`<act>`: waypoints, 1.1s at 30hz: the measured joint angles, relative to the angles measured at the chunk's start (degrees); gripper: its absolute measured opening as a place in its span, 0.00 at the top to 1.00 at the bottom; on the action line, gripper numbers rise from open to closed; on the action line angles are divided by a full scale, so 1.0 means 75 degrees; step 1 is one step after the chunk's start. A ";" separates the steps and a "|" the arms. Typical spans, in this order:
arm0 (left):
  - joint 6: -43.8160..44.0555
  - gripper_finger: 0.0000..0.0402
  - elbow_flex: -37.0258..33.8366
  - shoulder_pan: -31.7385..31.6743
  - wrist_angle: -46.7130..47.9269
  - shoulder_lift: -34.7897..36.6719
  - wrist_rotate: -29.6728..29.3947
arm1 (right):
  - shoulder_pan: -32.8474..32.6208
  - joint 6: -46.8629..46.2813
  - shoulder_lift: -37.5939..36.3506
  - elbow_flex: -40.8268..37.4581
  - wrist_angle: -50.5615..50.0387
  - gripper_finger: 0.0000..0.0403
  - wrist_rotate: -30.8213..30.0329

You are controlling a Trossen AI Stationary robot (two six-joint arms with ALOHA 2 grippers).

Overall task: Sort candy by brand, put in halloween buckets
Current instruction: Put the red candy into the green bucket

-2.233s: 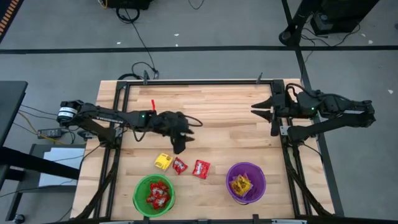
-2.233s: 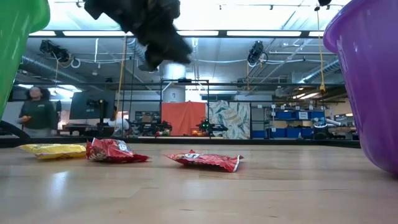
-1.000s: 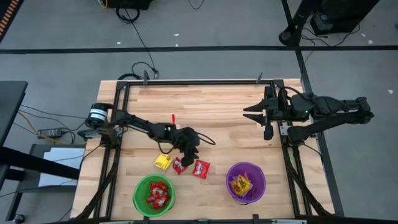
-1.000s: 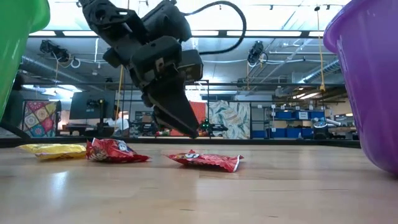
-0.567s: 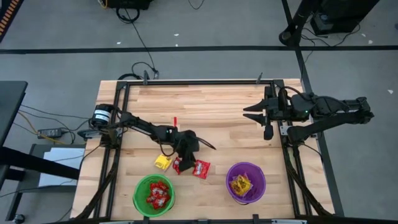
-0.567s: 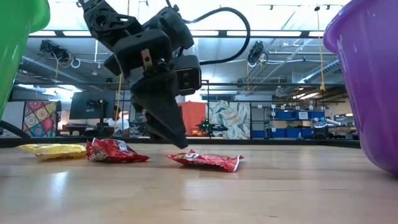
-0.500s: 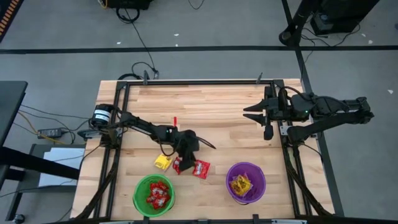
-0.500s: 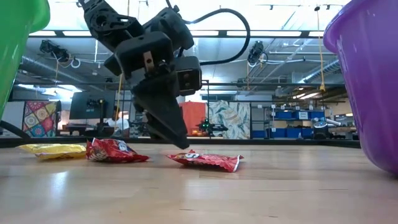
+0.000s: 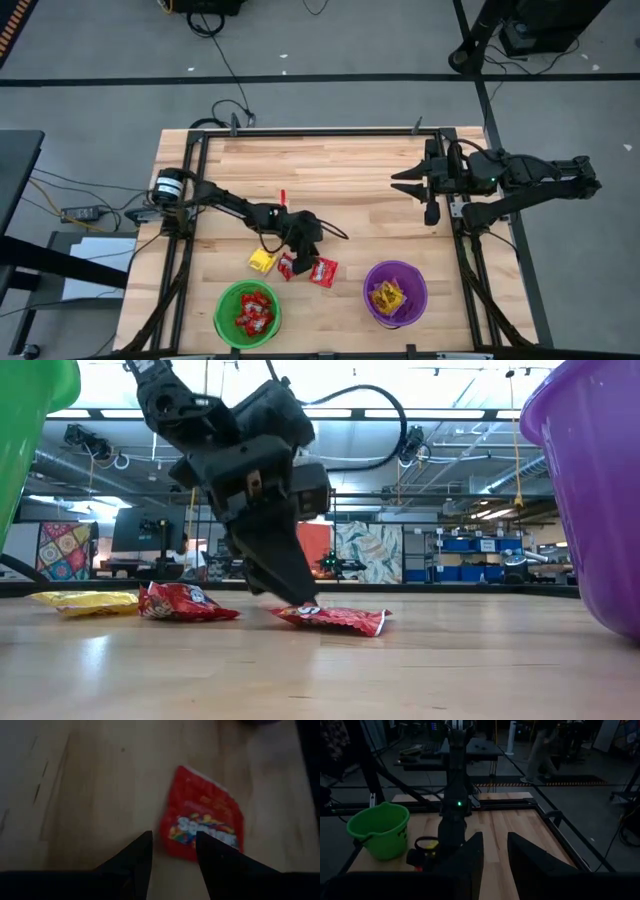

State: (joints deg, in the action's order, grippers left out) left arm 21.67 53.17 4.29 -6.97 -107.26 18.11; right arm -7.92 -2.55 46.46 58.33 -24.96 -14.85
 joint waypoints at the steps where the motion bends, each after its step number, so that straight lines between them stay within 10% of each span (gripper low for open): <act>1: 0.0000 0.61 -0.0005 0.0000 -0.0089 -0.0097 0.0002 | 0.0000 0.0000 0.0000 0.0000 0.0004 0.75 0.0003; 12: 0.0382 0.62 0.0003 0.0024 -0.0717 -0.0379 0.0692 | -0.0118 0.0020 0.0000 0.0000 0.0001 0.75 0.0020; 25: 0.0338 0.97 0.0003 0.0187 -0.0468 -0.0377 0.0979 | -0.0353 0.0026 0.0000 0.0000 0.0004 0.75 0.0008; 33: 0.0127 0.99 -0.0006 0.0195 -0.0473 -0.0374 0.0974 | -0.0353 -0.0003 0.0000 0.0000 0.0004 0.75 -0.0005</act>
State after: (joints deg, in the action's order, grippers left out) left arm 22.63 53.12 5.76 -10.52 -110.06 25.41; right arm -10.57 -2.57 46.46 58.33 -24.93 -14.89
